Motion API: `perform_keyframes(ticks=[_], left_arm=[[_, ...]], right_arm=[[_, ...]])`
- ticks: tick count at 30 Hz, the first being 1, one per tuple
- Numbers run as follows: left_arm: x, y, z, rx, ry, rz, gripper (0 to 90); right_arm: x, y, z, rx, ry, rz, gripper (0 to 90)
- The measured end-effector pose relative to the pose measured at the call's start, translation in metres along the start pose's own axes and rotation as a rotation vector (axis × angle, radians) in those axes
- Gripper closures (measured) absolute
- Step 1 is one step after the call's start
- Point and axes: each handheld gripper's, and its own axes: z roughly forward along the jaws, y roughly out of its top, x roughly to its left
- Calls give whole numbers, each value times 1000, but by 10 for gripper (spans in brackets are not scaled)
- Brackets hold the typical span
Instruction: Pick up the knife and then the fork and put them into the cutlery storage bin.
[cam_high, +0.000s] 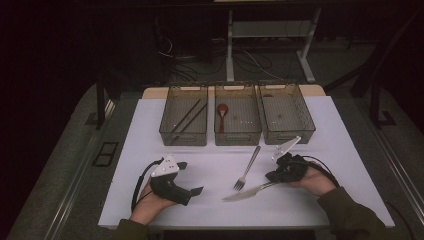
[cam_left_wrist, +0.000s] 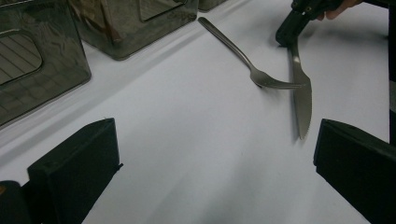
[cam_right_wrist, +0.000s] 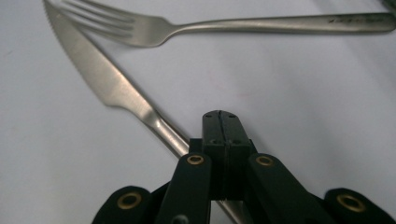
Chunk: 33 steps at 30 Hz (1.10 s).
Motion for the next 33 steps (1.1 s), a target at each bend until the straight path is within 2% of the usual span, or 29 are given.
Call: perform_keyframes(ticks=[16, 21, 26, 29, 33], left_arm=[[0, 0, 0, 2, -4, 3, 0], [-1, 0, 0, 0, -5, 4, 0], [0, 0, -1, -1, -6, 1, 0], [0, 0, -1, -2, -6, 2, 0], [-1, 1, -1, -1, -8, 6, 0]], right_arm=[[21, -23, -12, 10, 29, -47, 891], [21, -24, -12, 15, 30, -53, 891], [20, -21, -21, -16, 34, -54, 889], [21, -20, -28, -35, 34, -51, 825], [24, -17, -31, -25, 42, -61, 725]])
